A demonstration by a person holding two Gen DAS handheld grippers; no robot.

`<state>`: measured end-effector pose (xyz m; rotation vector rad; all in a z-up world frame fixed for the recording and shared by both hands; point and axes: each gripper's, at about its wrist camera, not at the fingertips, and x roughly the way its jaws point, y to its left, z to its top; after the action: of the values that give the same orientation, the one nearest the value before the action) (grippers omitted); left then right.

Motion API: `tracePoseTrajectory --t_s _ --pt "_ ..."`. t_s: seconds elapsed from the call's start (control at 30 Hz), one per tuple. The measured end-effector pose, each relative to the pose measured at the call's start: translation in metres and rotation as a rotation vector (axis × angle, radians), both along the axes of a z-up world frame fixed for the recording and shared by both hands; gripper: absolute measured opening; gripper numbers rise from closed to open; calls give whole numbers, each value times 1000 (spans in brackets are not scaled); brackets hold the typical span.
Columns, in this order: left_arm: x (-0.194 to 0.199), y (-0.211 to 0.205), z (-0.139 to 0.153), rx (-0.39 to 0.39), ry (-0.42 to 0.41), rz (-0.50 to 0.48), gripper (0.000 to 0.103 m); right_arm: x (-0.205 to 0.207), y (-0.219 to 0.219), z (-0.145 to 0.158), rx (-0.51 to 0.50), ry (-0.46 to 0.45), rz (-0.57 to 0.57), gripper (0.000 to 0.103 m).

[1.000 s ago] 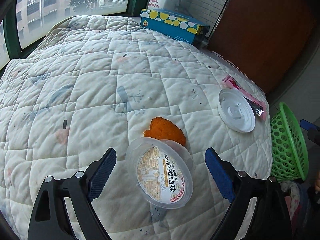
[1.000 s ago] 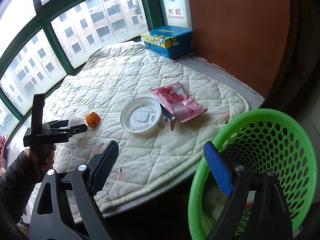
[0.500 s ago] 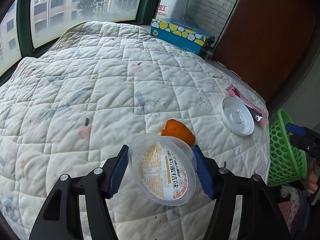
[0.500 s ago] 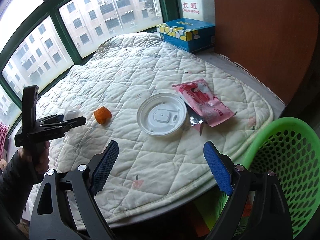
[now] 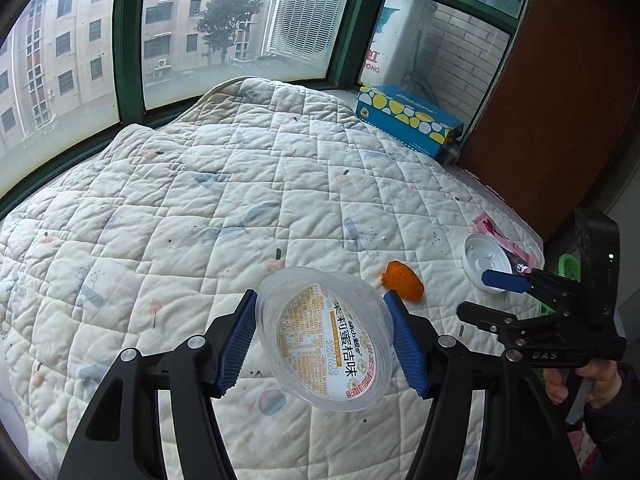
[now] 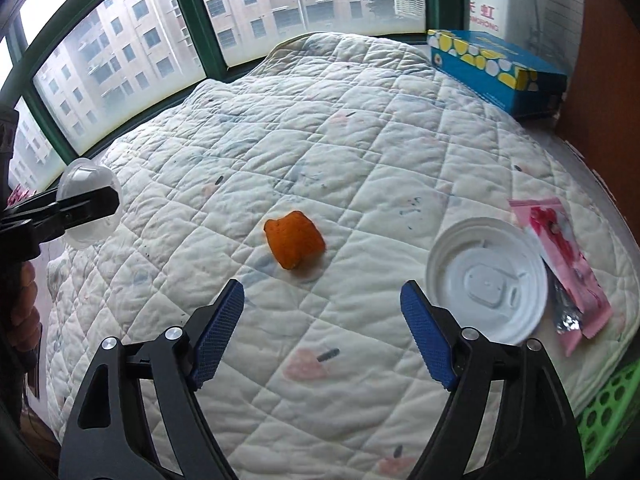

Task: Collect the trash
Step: 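Grasp the orange peel with the right gripper while the left holds the pudding cup, then drop the orange peel into the basket with the right gripper while the left carries the pudding cup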

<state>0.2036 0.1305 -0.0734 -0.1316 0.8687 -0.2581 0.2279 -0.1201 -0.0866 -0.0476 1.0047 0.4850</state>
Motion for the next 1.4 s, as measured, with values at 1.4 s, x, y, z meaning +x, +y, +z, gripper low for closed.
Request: tracePoseTrajectory --t_s 1.4 --pt "-41 -72 22 -39 -6 -79 62 -40 -39 29 52 -50 -85 38"
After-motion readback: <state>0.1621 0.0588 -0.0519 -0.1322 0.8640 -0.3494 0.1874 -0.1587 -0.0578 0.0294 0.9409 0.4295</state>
